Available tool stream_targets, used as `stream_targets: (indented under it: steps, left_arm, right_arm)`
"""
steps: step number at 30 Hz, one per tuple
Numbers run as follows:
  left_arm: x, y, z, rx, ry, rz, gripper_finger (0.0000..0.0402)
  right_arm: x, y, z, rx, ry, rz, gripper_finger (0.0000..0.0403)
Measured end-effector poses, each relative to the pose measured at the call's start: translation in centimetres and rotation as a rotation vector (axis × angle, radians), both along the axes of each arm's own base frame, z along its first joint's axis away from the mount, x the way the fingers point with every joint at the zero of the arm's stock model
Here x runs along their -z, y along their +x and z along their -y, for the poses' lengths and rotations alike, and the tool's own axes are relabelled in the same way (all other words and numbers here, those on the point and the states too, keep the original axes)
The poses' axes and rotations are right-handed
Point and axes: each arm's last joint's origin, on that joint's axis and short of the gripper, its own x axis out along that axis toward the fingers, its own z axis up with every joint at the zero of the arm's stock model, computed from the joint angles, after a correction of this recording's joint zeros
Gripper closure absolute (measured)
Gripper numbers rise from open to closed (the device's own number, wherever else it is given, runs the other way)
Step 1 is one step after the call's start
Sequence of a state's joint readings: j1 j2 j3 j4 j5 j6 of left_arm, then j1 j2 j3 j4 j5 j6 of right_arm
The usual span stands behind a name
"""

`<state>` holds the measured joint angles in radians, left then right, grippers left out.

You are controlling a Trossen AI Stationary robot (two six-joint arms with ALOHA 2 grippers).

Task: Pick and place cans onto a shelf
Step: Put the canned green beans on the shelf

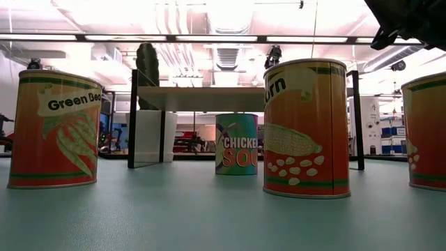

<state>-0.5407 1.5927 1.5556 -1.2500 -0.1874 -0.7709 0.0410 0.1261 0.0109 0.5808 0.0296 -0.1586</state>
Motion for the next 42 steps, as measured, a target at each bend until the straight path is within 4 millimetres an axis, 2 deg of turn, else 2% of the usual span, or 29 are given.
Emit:
stream_targets:
  steps: [3,7,12,17,20,23,28,37,42]
  left_arm:
    - [0.4,0.8,0.6,0.014,-0.013,-0.059,0.0387]
    - [1.1,1.0,1.0,0.002,0.004,-0.127,0.0338]
    - [2.0,1.1,1.0,-0.018,0.036,-0.159,0.0233]
    - [2.6,1.5,0.9,-0.034,0.146,-0.135,0.0115]
    - [2.6,1.4,1.1,0.013,0.161,-0.137,0.0064]
    - [2.6,1.2,1.3,0.027,0.162,-0.137,0.003]
    - [2.8,1.2,1.8,0.022,0.151,-0.119,0.0008]
    - [4.2,1.6,3.2,0.057,0.192,-0.118,0.0015]
    - [5.7,2.2,3.8,0.106,0.197,-0.111,0.0016]
  right_arm:
    - [0.0,0.0,0.0,0.005,-0.009,0.0,0.0394]
    - [0.0,0.0,0.0,0.005,-0.009,0.0,0.0394]
    - [0.0,0.0,0.0,0.004,-0.009,0.0,0.0394]
    - [0.0,0.0,0.0,0.004,-0.008,0.0,0.0394]
    - [0.1,0.0,0.0,0.003,-0.006,-0.006,0.0394]
    - [0.1,0.1,0.0,0.003,-0.007,-0.014,0.0394]
    - [0.2,0.1,0.0,0.004,-0.009,-0.027,0.0394]
    - [0.2,0.1,0.0,0.003,-0.008,-0.026,0.0394]
    - [0.2,0.1,0.0,0.002,-0.007,-0.026,0.0394]
